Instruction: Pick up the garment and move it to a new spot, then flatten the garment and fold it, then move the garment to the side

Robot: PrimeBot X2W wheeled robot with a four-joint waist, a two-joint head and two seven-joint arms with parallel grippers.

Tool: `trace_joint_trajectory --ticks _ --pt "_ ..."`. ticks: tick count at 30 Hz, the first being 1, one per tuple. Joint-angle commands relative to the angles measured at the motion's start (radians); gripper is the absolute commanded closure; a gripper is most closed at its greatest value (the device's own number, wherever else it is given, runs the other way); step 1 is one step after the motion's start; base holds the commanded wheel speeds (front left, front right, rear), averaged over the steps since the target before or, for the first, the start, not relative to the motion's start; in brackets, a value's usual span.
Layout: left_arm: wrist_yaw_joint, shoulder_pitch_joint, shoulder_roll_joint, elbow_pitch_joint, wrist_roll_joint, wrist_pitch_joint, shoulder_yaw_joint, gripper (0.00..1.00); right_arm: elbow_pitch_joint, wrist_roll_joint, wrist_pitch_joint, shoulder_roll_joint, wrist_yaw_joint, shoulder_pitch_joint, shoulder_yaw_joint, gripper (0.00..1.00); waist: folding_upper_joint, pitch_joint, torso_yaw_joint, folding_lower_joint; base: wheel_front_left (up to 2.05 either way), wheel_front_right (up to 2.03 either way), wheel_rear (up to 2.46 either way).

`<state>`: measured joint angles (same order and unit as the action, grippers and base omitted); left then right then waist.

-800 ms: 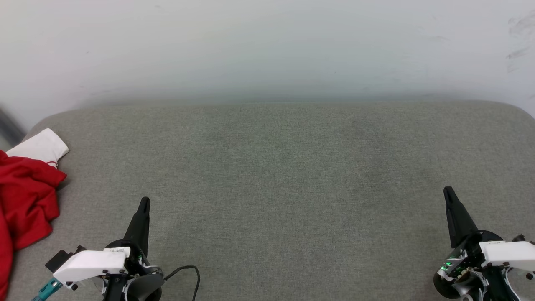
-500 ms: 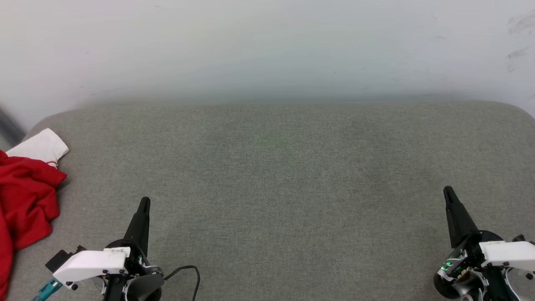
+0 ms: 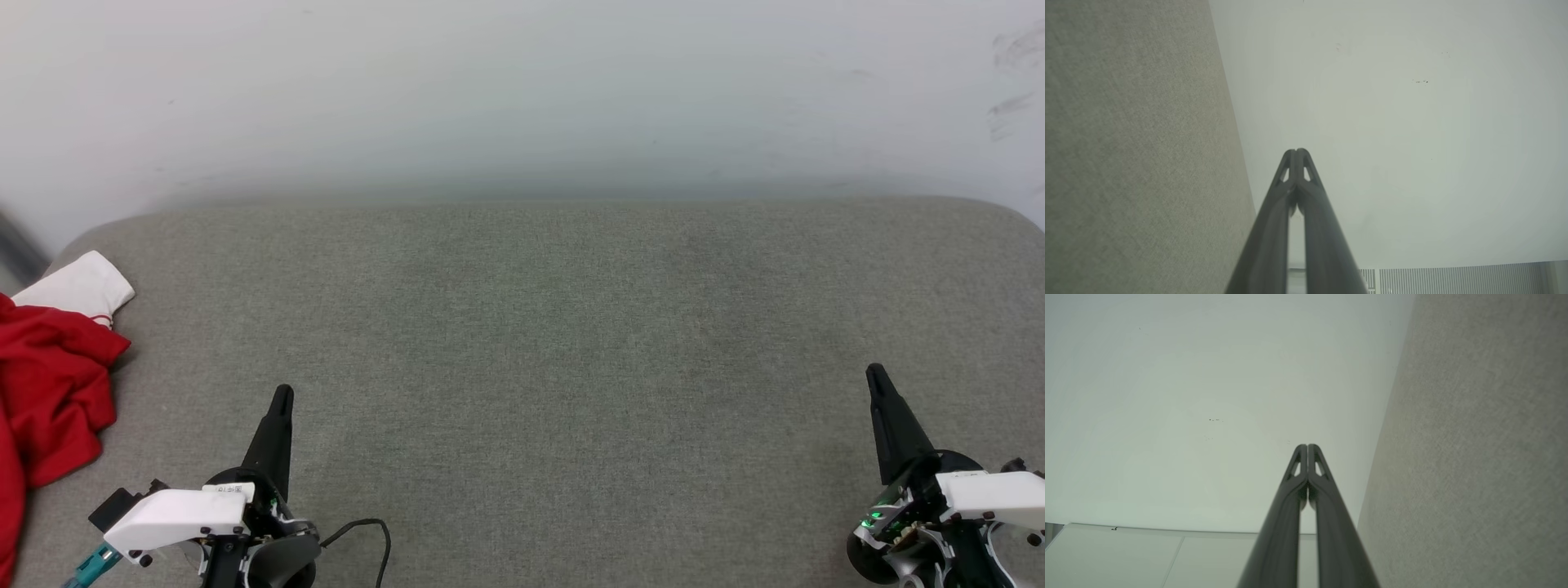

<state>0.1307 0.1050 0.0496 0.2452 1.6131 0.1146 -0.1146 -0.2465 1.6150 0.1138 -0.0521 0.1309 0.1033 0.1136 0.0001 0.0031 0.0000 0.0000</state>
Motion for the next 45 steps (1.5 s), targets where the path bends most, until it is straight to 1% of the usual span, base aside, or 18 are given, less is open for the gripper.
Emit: trace_joint_trajectory --ticks 1,16,17,20,25,30,35,41,43,44,45 --pt "0.002 0.008 -0.001 0.000 0.000 0.002 -0.002 1.00 -0.001 -0.004 0.000 0.003 0.000 0.012 0.000 1.00 -0.0001 0.000 0.000 0.0000 0.00 0.00 0.00" --pt "0.002 0.008 -0.001 0.000 0.000 0.002 -0.002 1.00 -0.001 -0.004 0.000 0.003 0.000 0.012 0.000 1.00 -0.0001 0.000 0.000 0.0000 0.00 0.00 0.00" --pt "0.000 0.000 0.000 0.000 0.000 0.000 0.000 0.00 0.000 0.000 0.000 0.000 0.000 0.000 0.000 0.00 -0.0001 0.000 0.000 0.0000 0.00 0.00 0.00" --pt "0.000 -0.014 -0.002 0.016 0.000 -0.003 0.007 0.00 -0.015 -0.001 -0.004 0.001 0.000 -0.015 -0.002 0.00 -0.0001 0.000 0.000 0.0000 0.00 0.00 0.00" --pt "0.000 -0.012 -0.002 -0.002 -0.005 -0.030 0.041 0.00 0.005 -0.007 -0.030 0.001 0.000 -0.025 -0.010 0.00 -0.0001 0.000 0.000 0.0000 0.00 0.00 0.00" --pt "0.000 -0.010 -0.001 -0.017 -0.030 -0.055 0.066 0.00 0.018 -0.055 -0.055 0.001 0.000 -0.035 -0.015 0.00 -0.0001 -0.002 0.000 0.0000 0.00 0.00 0.00" --pt "0.000 -0.011 -0.001 -0.034 -0.097 -0.079 0.081 0.00 0.035 -0.129 -0.078 0.001 0.000 -0.040 -0.023 0.00 -0.0001 -0.003 -0.002 0.0000 0.00 0.00 0.00" --pt "0.000 -0.009 -0.001 -0.061 -0.221 -0.105 0.093 0.00 0.076 -0.284 -0.104 0.001 0.000 -0.045 -0.039 0.00 -0.0001 -0.004 -0.002 0.0000 0.00 0.00 0.00" --pt "0.000 -0.008 -0.001 -0.072 -0.273 -0.113 0.102 0.00 0.085 -0.325 -0.113 0.001 0.000 -0.048 -0.047 0.00 -0.0001 -0.004 -0.003 0.0000 0.00 0.00 0.00" --pt "0.000 -0.008 -0.001 -0.072 -0.273 -0.113 0.102 0.00 0.085 -0.325 -0.113 0.001 0.000 -0.048 -0.047 0.00 -0.0001 -0.004 -0.003 0.0000 0.00 0.00 0.00" --pt "0.000 -0.008 -0.001 -0.081 -0.324 -0.121 0.110 0.00 0.096 -0.385 -0.121 0.001 0.000 -0.050 -0.052 0.00 -0.0001 -0.004 -0.003 0.0000 0.00 0.00 0.00"
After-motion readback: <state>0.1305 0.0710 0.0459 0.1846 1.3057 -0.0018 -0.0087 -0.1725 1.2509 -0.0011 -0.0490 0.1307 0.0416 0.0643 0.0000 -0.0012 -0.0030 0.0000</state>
